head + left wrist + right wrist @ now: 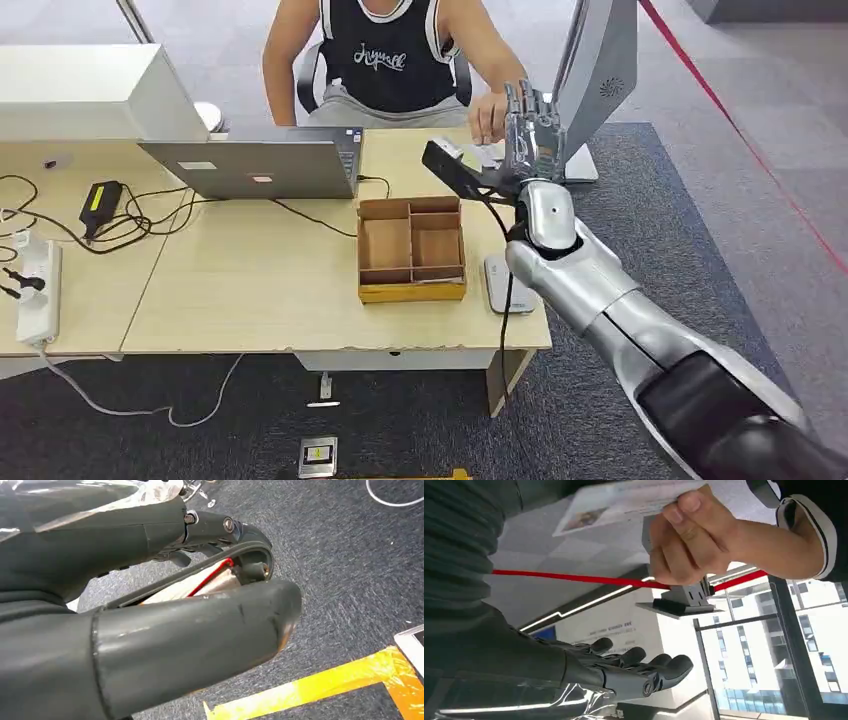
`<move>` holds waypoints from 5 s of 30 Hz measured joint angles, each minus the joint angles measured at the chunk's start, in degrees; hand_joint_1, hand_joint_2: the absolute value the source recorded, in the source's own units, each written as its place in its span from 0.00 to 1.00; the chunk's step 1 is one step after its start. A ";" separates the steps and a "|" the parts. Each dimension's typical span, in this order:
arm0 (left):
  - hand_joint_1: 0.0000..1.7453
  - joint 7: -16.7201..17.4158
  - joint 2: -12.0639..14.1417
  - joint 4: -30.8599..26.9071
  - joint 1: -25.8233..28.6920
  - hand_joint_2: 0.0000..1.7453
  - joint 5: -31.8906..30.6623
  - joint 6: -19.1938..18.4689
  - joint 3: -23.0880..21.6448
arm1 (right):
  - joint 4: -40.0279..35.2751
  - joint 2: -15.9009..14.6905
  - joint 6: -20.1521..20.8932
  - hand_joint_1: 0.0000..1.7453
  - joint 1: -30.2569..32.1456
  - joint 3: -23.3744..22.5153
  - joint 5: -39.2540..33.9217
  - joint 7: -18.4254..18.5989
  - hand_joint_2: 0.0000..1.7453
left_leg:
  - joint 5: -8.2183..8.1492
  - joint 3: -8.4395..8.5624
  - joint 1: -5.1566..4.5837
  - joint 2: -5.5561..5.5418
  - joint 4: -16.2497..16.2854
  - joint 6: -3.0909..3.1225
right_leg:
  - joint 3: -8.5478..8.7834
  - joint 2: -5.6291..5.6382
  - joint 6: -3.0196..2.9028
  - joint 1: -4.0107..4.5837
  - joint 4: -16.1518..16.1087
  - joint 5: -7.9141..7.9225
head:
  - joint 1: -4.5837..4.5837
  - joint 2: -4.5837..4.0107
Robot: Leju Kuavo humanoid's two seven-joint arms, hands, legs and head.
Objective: Pass the card to the sensor for recognition and then transmit it.
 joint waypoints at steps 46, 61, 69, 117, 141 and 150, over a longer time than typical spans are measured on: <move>0.00 -0.42 0.17 0.00 0.62 0.00 0.61 0.66 -0.39 | 2.42 0.28 -2.27 1.00 -0.80 6.45 -3.67 -0.44 1.00 | 0.00 0.02 0.02 0.01 0.01 -0.01 | -0.02 0.00 -0.01 0.02 -0.01 0.00 | 0.02 0.00; 0.00 -1.25 0.24 0.00 1.10 0.00 2.14 1.42 -0.37 | 1.99 -0.50 -3.26 1.00 1.87 6.88 -4.81 -2.14 1.00 | -0.01 0.04 0.02 0.01 0.01 -0.01 | -0.01 0.00 -0.03 0.02 -0.02 -0.02 | 0.00 0.00; 0.00 -2.16 0.68 0.02 2.82 0.00 3.45 1.86 -0.37 | 1.03 -3.30 -3.17 1.00 9.74 6.93 -8.28 -1.27 1.00 | -0.06 0.05 0.03 0.01 0.01 -0.05 | 0.00 0.00 -0.04 0.02 -0.05 -0.04 | 0.02 0.00; 0.00 -1.60 0.90 -0.07 4.24 0.00 4.33 1.95 -0.37 | 2.43 -5.55 -1.64 1.00 16.93 6.40 -10.38 -3.21 1.00 | -0.06 0.05 0.04 0.04 0.00 -0.07 | -0.01 0.02 -0.05 0.04 -0.04 -0.03 | 0.00 0.02; 0.00 -1.44 0.72 -0.46 4.17 0.00 4.41 1.95 -0.37 | 3.95 -5.38 -1.40 1.00 18.47 5.33 -11.15 -4.33 1.00 | -0.06 0.17 0.04 0.06 0.01 -0.07 | 0.10 0.02 -0.06 0.04 -0.05 -0.03 | 0.02 0.00; 0.00 -1.60 0.72 -0.46 3.93 0.00 4.50 1.88 -0.39 | 3.87 -5.20 -1.68 1.00 18.52 4.87 -10.31 -4.24 1.00 | -0.05 0.18 0.04 0.05 0.00 -0.07 | 0.15 0.02 -0.06 0.04 -0.05 -0.03 | 0.00 0.02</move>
